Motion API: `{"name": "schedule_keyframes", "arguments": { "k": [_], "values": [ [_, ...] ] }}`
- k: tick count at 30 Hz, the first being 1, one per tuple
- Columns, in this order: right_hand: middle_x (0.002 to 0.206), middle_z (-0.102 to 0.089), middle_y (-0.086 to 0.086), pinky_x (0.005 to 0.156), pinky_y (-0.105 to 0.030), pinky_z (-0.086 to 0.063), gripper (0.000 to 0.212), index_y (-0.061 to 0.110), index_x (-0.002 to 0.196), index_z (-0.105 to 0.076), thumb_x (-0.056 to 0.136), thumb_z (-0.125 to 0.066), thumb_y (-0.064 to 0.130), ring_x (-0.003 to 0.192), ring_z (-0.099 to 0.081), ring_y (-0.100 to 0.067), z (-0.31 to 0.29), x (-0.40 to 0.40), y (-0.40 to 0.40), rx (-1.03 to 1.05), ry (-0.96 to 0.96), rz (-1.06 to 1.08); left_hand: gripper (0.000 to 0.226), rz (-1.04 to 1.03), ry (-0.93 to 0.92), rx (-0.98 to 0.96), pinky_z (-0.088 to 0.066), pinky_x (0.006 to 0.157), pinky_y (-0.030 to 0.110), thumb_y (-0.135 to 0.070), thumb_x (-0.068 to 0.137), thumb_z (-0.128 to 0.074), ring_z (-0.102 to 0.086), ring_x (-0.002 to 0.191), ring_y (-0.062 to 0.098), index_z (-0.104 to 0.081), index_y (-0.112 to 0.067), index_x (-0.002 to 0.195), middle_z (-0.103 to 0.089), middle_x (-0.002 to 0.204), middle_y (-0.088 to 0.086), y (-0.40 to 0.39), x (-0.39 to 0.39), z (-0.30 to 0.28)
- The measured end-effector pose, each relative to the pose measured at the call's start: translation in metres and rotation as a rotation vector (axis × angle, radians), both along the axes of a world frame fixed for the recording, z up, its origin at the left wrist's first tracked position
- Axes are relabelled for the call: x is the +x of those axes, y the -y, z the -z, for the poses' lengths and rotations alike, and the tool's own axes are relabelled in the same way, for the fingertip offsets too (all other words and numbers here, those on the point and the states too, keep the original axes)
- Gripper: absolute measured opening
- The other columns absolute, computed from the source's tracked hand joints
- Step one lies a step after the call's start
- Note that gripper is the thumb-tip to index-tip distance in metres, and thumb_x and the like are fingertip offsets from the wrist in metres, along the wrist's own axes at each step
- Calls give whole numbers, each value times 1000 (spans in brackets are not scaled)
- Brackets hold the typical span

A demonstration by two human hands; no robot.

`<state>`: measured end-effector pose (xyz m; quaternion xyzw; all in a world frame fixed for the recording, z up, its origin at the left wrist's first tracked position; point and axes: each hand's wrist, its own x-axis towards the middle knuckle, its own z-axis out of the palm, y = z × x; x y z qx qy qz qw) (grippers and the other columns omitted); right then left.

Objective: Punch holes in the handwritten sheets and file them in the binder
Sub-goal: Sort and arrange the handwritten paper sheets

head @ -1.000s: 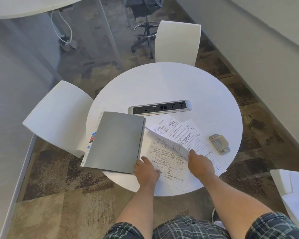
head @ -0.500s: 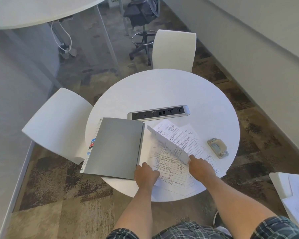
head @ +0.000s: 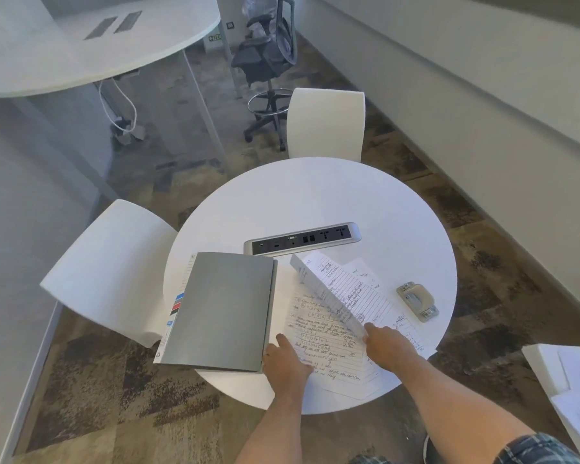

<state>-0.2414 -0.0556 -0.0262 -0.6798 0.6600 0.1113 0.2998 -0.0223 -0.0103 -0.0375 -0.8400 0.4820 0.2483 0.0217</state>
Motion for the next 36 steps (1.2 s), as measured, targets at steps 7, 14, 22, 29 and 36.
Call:
{"name": "schedule_keyframes", "arguments": {
  "k": [7,14,22,29,36],
  "values": [
    [95,-65,4,79,-34,-60,24,20,125,-51,104,-41,23,85,-64,-13,-2,1,0,18,-6,0,51,-112,-250,-61,-56,72,34,-44,75,-77,-65,91,18,-51,-19,111,-64,102,-2,1,11,7],
    [90,-66,5,73,-30,-56,26,19,112,-58,106,-38,34,79,-64,-12,-21,11,0,-143,71,6,23,-321,-677,-189,-43,49,20,-20,90,-65,-60,60,15,-62,-1,76,-67,74,5,17,23,-15],
    [79,-61,1,62,-33,-44,25,13,86,-57,96,-48,34,73,-62,-25,-52,48,14,-342,175,-166,70,-360,-870,-306,-56,68,25,6,77,-52,-67,98,21,-41,-30,135,-65,115,3,21,14,-40],
    [109,-66,-5,78,-37,-48,27,10,107,-60,101,-48,34,97,-64,-27,-62,72,10,-313,175,-446,30,-484,-954,-212,-53,73,28,-1,84,-54,-68,84,20,-76,-20,92,-75,105,6,31,12,-51],
    [106,-71,-1,78,-38,-53,28,14,107,-63,103,-47,37,93,-66,-24,-64,73,3,-246,225,-591,20,-467,-1012,-242,-54,73,32,-33,92,-74,-70,77,20,-76,-13,94,-78,94,5,32,16,-44]
  ]
}}
